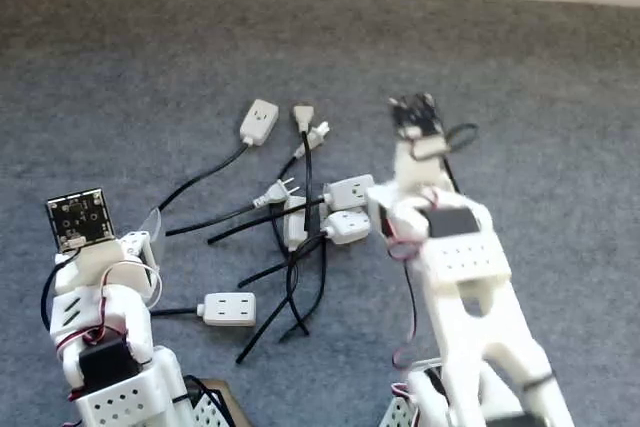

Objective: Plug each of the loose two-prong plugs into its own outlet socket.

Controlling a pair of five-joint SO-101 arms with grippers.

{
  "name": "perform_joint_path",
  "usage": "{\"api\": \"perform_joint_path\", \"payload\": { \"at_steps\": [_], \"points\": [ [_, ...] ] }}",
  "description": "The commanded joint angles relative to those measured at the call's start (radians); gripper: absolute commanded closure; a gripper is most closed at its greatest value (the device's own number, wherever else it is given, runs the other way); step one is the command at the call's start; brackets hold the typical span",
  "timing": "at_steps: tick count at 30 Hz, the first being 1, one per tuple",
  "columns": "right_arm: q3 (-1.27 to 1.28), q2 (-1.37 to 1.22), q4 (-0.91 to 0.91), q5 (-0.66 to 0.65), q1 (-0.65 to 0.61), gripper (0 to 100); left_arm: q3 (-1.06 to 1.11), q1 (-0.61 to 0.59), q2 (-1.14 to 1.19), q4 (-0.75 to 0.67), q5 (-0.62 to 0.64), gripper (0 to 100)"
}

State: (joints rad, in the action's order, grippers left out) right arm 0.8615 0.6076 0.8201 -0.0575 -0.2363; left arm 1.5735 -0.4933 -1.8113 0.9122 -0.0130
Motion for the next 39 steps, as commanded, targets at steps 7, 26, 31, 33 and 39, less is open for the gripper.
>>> {"api": "perform_joint_path", "payload": {
  "at_steps": [7, 26, 31, 33, 39],
  "points": [
    [-0.522, -0.432, 0.019, 0.112, -0.151, 80.0, 0.001, -0.007, -0.004, -0.021, 0.008, 70],
    [-0.578, -0.777, -0.108, 0.106, -0.265, 80.0, 0.024, 0.053, -0.004, -0.025, -0.052, 70],
    [-0.579, -0.777, -0.107, 0.106, -0.266, 80.0, 0.025, 0.053, -0.004, -0.026, -0.052, 70],
    [-0.579, -0.777, -0.107, 0.106, -0.272, 80.0, 0.025, 0.053, -0.004, -0.026, -0.054, 70],
    [-0.618, -0.776, -0.102, 0.106, -0.314, 80.0, 0.025, 0.079, -0.004, -0.023, -0.057, 70]
  ]
}}
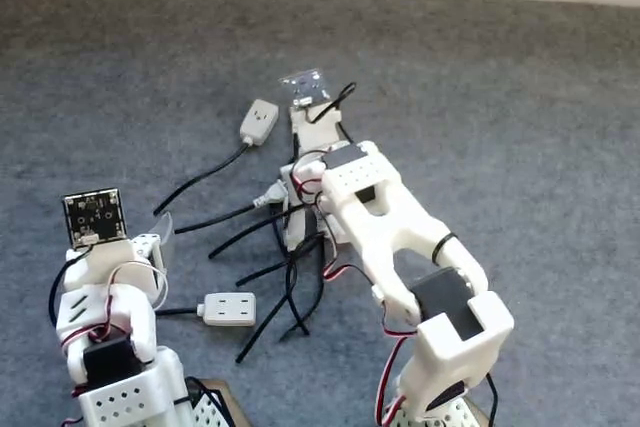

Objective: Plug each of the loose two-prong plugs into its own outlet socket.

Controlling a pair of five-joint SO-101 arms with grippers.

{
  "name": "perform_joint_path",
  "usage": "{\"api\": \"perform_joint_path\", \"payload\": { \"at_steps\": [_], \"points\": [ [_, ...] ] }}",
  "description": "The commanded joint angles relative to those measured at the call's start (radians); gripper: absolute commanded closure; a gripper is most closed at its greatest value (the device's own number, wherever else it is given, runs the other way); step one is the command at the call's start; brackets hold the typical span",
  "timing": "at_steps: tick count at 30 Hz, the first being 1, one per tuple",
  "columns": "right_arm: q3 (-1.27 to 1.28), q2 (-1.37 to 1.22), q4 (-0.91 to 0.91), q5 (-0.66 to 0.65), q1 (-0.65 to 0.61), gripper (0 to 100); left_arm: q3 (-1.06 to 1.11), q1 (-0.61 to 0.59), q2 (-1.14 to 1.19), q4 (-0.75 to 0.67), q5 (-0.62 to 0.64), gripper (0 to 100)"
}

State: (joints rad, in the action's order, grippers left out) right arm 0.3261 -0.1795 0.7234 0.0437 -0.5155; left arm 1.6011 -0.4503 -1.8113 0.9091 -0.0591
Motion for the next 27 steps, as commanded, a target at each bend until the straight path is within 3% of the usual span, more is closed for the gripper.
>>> {"api": "perform_joint_path", "payload": {
  "at_steps": [1, 14, 27],
  "points": [
    [-0.093, 0.012, -0.004, 0.006, -0.036, 80.0, -0.001, 0.036, -0.004, -0.02, -0.011, 70],
    [-0.306, 0.008, 0.14, 0.011, -0.012, 80.0, -0.001, 0.036, -0.004, -0.02, -0.011, 70],
    [-0.271, -0.101, 0.128, 0.006, -0.094, 80.0, -0.001, 0.033, -0.004, -0.02, -0.011, 70]
  ]
}}
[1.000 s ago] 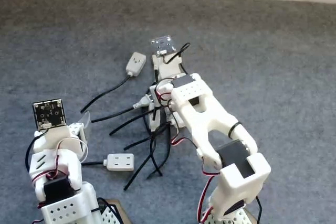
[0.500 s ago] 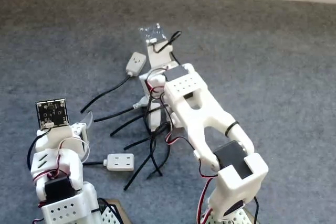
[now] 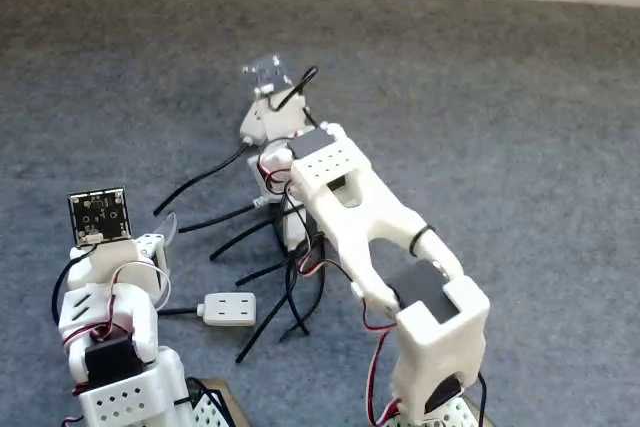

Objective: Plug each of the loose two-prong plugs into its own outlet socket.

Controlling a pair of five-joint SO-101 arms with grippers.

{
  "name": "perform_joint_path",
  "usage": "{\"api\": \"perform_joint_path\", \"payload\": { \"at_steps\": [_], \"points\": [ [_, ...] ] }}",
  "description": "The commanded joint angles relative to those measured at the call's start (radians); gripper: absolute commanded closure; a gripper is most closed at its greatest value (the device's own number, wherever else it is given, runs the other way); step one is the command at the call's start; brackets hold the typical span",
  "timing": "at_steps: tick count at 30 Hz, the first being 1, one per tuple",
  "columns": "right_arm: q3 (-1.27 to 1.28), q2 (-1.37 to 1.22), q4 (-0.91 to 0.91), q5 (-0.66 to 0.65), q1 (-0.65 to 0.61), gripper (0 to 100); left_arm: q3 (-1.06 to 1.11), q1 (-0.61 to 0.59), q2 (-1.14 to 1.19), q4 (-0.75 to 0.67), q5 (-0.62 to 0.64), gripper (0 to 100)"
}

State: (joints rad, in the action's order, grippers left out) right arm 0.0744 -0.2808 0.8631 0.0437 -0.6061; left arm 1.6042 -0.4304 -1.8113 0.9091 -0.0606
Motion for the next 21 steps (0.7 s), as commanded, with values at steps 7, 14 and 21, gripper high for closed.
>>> {"api": "perform_joint_path", "payload": {
  "at_steps": [7, 14, 21],
  "points": [
    [-0.018, 0.105, -0.01, 0.008, 0.085, 80.0, -0.013, -0.021, -0.004, -0.02, -0.009, 70],
    [-0.01, 0.145, -0.016, 0.011, 0.081, 80.0, -0.015, -0.045, -0.004, -0.025, -0.008, 70],
    [-0.019, -0.001, -0.016, 0.011, 0.056, 80.0, -0.013, -0.044, -0.004, -0.023, -0.008, 70]
  ]
}}
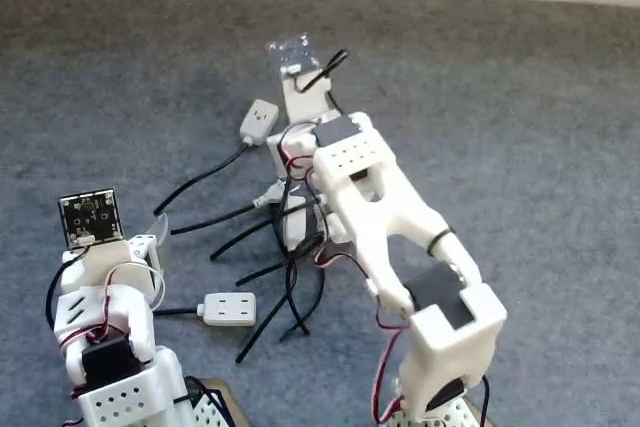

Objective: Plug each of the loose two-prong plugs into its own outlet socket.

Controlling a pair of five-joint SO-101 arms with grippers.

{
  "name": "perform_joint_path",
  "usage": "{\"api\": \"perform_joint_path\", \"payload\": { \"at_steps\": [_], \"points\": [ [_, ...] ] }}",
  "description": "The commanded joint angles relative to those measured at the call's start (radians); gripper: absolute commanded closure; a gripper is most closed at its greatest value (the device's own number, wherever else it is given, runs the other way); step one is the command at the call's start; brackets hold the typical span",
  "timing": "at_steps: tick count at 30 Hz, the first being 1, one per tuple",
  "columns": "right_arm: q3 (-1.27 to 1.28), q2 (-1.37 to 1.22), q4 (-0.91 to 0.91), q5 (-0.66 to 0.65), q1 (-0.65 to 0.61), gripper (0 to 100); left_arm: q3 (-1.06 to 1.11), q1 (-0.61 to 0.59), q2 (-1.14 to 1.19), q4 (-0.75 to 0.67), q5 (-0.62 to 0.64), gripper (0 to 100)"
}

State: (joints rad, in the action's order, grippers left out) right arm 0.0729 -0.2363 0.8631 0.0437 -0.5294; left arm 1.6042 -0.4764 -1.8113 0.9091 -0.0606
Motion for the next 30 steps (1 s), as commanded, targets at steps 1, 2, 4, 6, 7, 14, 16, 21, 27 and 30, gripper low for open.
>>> {"api": "perform_joint_path", "payload": {
  "at_steps": [1, 2, 4, 6, 7, 14, 16, 21, 27, 30],
  "points": [
    [-0.019, -0.064, -0.018, 0.011, -0.021, 80.0, -0.012, 0.002, -0.004, -0.023, -0.008, 70],
    [-0.021, -0.079, -0.018, 0.011, -0.021, 80.0, -0.012, 0.002, -0.004, -0.023, -0.008, 70],
    [-0.039, -0.102, -0.018, 0.011, -0.022, 80.0, -0.012, 0.002, -0.004, -0.025, -0.008, 70],
    [-0.047, -0.119, -0.018, 0.011, -0.022, 80.0, -0.012, 0.002, -0.004, -0.025, -0.008, 70],
    [-0.047, -0.125, -0.018, 0.011, -0.022, 80.0, -0.012, 0.002, -0.004, -0.025, -0.008, 70],
    [-0.047, -0.133, -0.018, 0.008, -0.021, 80.0, -0.01, 0.002, -0.004, -0.025, -0.008, 70],
    [-0.045, -0.134, -0.018, 0.006, -0.021, 80.0, -0.01, 0.002, -0.004, -0.025, -0.008, 70],
    [-0.045, -0.134, -0.018, 0.006, -0.021, 80.0, -0.01, 0.002, -0.004, -0.025, -0.008, 70],
    [-0.047, -0.133, -0.094, 0.011, -0.056, 80.0, -0.008, 0.004, -0.004, -0.025, -0.008, 70],
    [-0.041, -0.134, -0.107, 0.011, -0.054, 80.0, -0.008, 0.004, -0.004, -0.025, -0.008, 70]
  ]
}}
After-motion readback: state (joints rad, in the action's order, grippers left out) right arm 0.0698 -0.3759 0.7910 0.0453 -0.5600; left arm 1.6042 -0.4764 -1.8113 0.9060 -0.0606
